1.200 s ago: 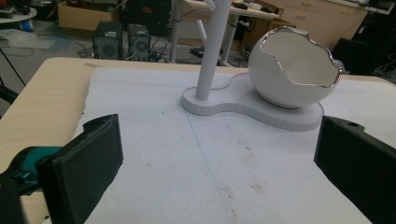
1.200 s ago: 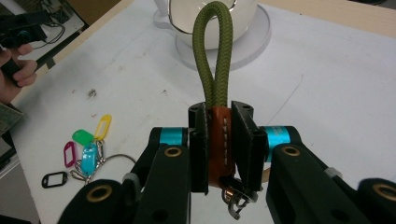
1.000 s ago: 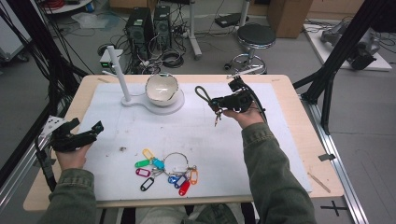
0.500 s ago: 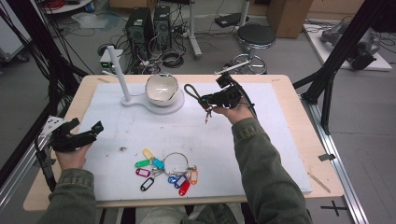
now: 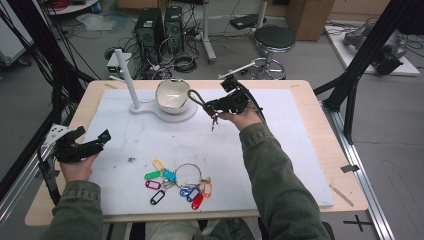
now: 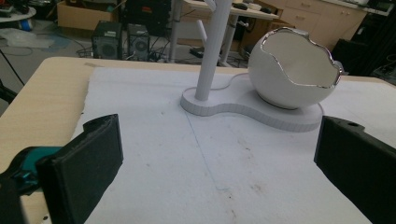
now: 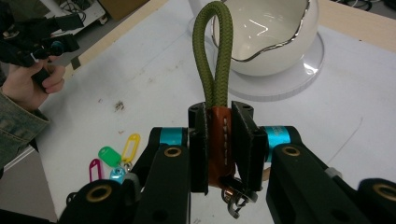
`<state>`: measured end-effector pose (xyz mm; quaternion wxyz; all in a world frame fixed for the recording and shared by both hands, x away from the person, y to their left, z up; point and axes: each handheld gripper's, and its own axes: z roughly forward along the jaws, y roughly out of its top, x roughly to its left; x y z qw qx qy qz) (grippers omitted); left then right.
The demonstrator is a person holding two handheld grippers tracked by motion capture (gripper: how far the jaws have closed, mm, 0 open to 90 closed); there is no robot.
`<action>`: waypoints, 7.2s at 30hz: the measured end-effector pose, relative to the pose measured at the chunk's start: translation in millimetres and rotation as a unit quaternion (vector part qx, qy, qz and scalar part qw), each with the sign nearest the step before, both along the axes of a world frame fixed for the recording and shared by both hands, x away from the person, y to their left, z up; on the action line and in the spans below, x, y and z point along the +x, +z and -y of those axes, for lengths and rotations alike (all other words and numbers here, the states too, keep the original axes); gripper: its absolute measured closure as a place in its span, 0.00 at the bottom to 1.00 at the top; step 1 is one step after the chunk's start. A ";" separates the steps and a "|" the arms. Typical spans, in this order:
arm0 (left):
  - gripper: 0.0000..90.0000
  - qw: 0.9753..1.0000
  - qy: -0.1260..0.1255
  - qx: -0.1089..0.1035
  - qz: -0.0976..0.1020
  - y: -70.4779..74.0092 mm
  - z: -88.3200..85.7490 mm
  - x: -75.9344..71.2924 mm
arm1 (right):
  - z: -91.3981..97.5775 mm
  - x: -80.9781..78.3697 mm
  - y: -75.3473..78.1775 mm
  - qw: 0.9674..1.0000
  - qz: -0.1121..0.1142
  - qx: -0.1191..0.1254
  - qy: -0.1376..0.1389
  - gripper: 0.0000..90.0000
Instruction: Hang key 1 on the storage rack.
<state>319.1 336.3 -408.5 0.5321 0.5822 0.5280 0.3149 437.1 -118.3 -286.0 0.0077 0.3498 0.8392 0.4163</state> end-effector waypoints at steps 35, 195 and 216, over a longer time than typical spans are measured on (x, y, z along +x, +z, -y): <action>0.02 1.000 -0.002 -0.007 0.001 -0.5 -0.4 1.1 | -82.6 23.7 8.9 0.999 -0.007 -0.018 0.046 0.86; 0.02 1.000 -0.017 0.006 -0.015 -3.0 5.0 6.6 | 24.6 30.1 -31.5 0.989 0.035 -0.071 -0.128 0.01; 0.02 1.000 -0.019 0.010 -0.019 -3.0 7.9 5.2 | 69.9 6.2 -60.5 0.986 0.021 -0.065 -0.155 0.01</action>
